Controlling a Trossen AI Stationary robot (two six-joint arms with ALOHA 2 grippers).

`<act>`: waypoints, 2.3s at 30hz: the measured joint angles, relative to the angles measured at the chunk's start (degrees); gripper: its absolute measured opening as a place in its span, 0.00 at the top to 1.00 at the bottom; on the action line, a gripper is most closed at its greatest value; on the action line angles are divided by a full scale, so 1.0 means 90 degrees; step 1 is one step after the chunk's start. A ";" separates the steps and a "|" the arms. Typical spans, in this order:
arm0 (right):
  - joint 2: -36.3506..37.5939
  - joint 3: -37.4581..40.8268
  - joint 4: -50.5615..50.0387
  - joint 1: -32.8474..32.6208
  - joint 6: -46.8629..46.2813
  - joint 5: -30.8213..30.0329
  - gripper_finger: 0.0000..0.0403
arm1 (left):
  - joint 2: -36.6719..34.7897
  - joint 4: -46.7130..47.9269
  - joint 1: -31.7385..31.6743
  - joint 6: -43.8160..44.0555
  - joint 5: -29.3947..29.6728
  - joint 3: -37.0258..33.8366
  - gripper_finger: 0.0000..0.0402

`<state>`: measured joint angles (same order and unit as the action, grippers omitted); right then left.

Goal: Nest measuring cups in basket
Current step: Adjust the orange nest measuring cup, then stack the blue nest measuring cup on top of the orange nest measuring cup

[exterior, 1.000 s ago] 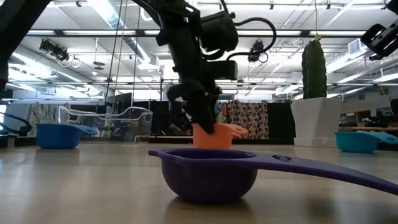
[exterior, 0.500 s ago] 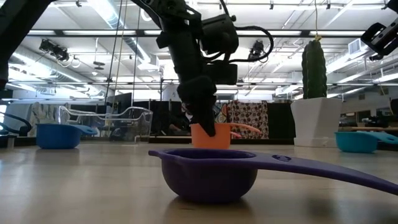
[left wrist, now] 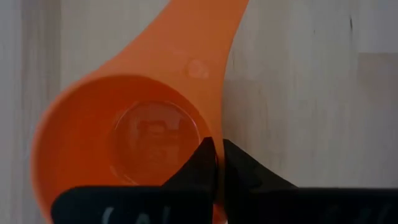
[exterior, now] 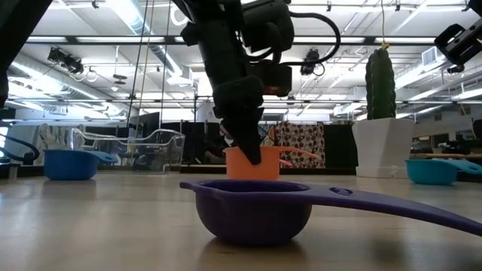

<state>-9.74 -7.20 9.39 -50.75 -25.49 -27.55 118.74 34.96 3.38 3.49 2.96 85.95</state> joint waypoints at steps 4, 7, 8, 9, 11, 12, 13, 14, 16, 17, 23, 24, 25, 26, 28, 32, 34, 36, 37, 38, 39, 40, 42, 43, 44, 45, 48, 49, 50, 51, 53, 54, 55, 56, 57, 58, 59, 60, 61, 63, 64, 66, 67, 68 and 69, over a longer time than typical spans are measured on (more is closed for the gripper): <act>0.0000 0.0000 -0.0002 -0.0001 -0.0030 0.0000 0.97 | 0.0000 -0.0004 -0.0029 0.0000 -0.0018 0.0000 0.96; 0.0000 0.0000 -0.0001 -0.0001 -0.0037 0.0000 0.97 | 0.0022 0.0021 -0.0029 0.0002 -0.0034 -0.0014 0.90; 0.0000 0.0000 0.0000 0.0000 -0.0046 0.0000 0.97 | 0.0036 0.0046 -0.0029 0.0002 -0.0032 -0.0020 0.88; 0.0000 0.0000 0.0000 0.0000 -0.0047 0.0000 0.97 | 0.0043 0.0046 -0.0029 0.0005 -0.0030 -0.0027 0.87; 0.0000 0.0000 0.0000 -0.0001 -0.0049 0.0000 0.97 | 0.0040 -0.0052 -0.0029 0.0046 -0.0037 -0.0027 0.85; 0.0000 0.0000 0.0000 0.0000 -0.0049 0.0000 0.97 | 0.0036 -0.0106 -0.0031 0.0045 -0.0081 -0.0024 0.84; 0.0000 0.0000 -0.0001 -0.0001 -0.0049 0.0000 0.97 | 0.0036 -0.0124 -0.0032 0.0026 -0.0145 -0.0024 0.84; 0.0000 0.0000 0.0000 -0.0001 -0.0049 0.0000 0.97 | 0.0033 -0.0124 -0.0032 0.0001 -0.0189 -0.0024 0.83; 0.0000 0.0000 -0.0001 0.0000 -0.0049 -0.0019 0.97 | 0.0011 -0.0125 -0.0029 -0.0113 -0.0211 -0.0024 0.83; 0.0000 0.0000 0.0000 -0.0001 -0.0049 -0.0072 0.97 | -0.0005 -0.0132 -0.0029 -0.0169 -0.0211 -0.0024 0.83; 0.0000 0.0000 0.0000 0.0000 -0.0049 -0.0278 0.97 | -0.0303 -0.0118 -0.0034 -0.0464 -0.0068 -0.0018 0.83; 0.0000 0.0000 0.0000 -0.0001 -0.0046 -0.0316 0.97 | -0.0357 -0.0114 -0.0034 -0.0466 -0.0022 -0.0015 0.83; 0.0000 0.0000 -0.0002 0.0001 -0.0032 -0.0338 0.97 | -0.0433 -0.0086 -0.0036 -0.0464 0.0013 -0.0015 0.83; 0.0000 0.0000 0.0000 -0.0001 -0.0006 -0.0359 0.97 | -0.0499 -0.0029 -0.0036 -0.0466 0.0057 -0.0015 0.83; 0.0000 0.0000 -0.0002 0.0001 0.0011 -0.0444 0.97 | -0.0669 -0.0008 -0.0036 -0.0466 0.0151 -0.0015 0.83; 0.0000 0.0000 -0.0002 0.0001 0.0128 -0.0716 0.97 | -0.1079 0.0300 -0.0036 -0.0319 0.0308 -0.0015 0.82; 0.0002 0.0000 0.0000 -0.0001 0.0251 -0.0943 0.97 | -0.1340 0.0570 -0.0036 0.0039 0.0414 -0.0015 0.82; 0.0000 0.0000 -0.0002 -0.0001 0.0396 -0.1196 0.97 | -0.1649 0.0906 -0.0036 0.0524 0.0570 -0.0010 0.82; 0.0002 0.0000 -0.0002 -0.0001 0.0479 -0.1343 0.97 | -0.1805 0.1180 -0.0034 0.0844 0.0667 -0.0010 0.82; 0.0002 0.0000 -0.0002 -0.0001 0.0530 -0.1484 0.97 | -0.1957 0.1409 -0.0034 0.1172 0.0754 -0.0010 0.82; 0.0000 0.0000 -0.0006 0.0001 0.0572 -0.1626 0.97 | -0.2123 0.1660 -0.0034 0.1482 0.0812 -0.0010 0.82; 0.0000 0.0000 -0.0005 0.0001 0.0654 -0.1746 0.97 | -0.2269 0.1988 -0.0034 0.1784 0.0857 -0.0010 0.82; -0.0009 0.0000 -0.0005 0.0001 0.0844 -0.1990 0.97 | -0.2585 0.2578 -0.0034 0.2429 0.0966 -0.0010 0.83; -0.0013 -0.0007 -0.0025 0.0001 0.0969 -0.2115 0.97 | -0.2724 0.2913 -0.0034 0.2757 0.1009 -0.0010 0.83; -0.0025 -0.0027 -0.0025 0.0001 0.1113 -0.2254 0.97 | -0.2850 0.3206 -0.0034 0.3056 0.1030 -0.0007 0.84; -0.0040 -0.0068 -0.0023 0.0001 0.1259 -0.2428 0.97 | -0.2968 0.3517 -0.0024 0.3333 0.1032 -0.0007 0.84; -0.0069 -0.0249 -0.0009 0.0003 0.1651 -0.2910 0.97 | -0.3250 0.4270 0.0044 0.4313 0.1032 -0.0007 0.85; -0.0082 -0.0325 -0.0016 0.0006 0.1757 -0.3079 0.97 | -0.3316 0.4474 0.0057 0.4678 0.1033 -0.0007 0.85; -0.0096 -0.0415 -0.0017 0.0012 0.1856 -0.3242 0.97 | -0.3380 0.4665 0.0078 0.5016 0.1030 -0.0007 0.85; -0.0111 -0.0513 -0.0014 0.0023 0.1941 -0.3443 0.97 | -0.3422 0.4891 0.0099 0.5371 0.1028 -0.0007 0.85; -0.0174 -0.0728 0.0000 0.0056 0.2109 -0.3862 0.97 | -0.3475 0.5293 0.0144 0.5986 0.1030 -0.0008 0.85; -0.0201 -0.0823 -0.0005 0.0074 0.2260 -0.4004 0.97 | -0.3510 0.5547 0.0180 0.6245 0.1032 -0.0012 0.85; -0.0243 -0.0917 -0.0007 0.0100 0.2400 -0.4111 0.97 | -0.3540 0.5770 0.0216 0.6505 0.1053 -0.0011 0.85; -0.0302 -0.1025 0.0001 0.0126 0.2540 -0.4193 0.97 | -0.3558 0.5985 0.0239 0.6712 0.1091 -0.0007 0.85; -0.0359 -0.1117 -0.0004 0.0156 0.2648 -0.4281 0.97 | -0.3558 0.6142 0.0272 0.6884 0.1154 -0.0008 0.85; -0.0421 -0.1203 -0.0014 0.0186 0.2688 -0.4328 0.97 | -0.3558 0.6144 0.0309 0.6987 0.1198 -0.0017 0.85; -0.0491 -0.1300 -0.0009 0.0221 0.2714 -0.4331 0.97 | -0.3576 0.6066 0.0353 0.7022 0.1224 -0.0046 0.85; -0.0574 -0.1394 -0.0003 0.0256 0.2729 -0.4333 0.97 | -0.3620 0.6023 0.0384 0.7041 0.1227 -0.0096 0.85; -0.0661 -0.1475 -0.0006 0.0291 0.2735 -0.4335 0.97 | -0.3653 0.6082 0.0409 0.7066 0.1226 -0.0128 0.85; -0.0878 -0.1655 -0.0010 0.0363 0.2702 -0.4330 0.97 | -0.3672 0.6122 0.0458 0.7156 0.1226 -0.0261 0.86; -0.1002 -0.1742 -0.0010 0.0394 0.2704 -0.4330 0.97 | -0.3691 0.6098 0.0481 0.7206 0.1224 -0.0402 0.87; -0.1302 -0.1929 -0.0015 0.0458 0.2721 -0.4330 0.97 | -0.3779 0.6096 0.0538 0.7214 0.1221 -0.0693 0.89; -0.1458 -0.2024 -0.0031 0.0492 0.2734 -0.4326 0.97 | -0.3823 0.6119 0.0569 0.7211 0.1227 -0.0823 0.90; -0.1607 -0.2126 -0.0042 0.0526 0.2735 -0.4322 0.97 | -0.3879 0.6125 0.0605 0.7213 0.1229 -0.0979 0.91; -0.1764 -0.2240 -0.0042 0.0559 0.2734 -0.4320 0.97 | -0.3933 0.6105 0.0657 0.7213 0.1229 -0.1159 0.92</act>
<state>-25.61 -27.36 9.01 -45.72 -0.89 -66.43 83.34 89.91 9.29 68.40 14.02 75.53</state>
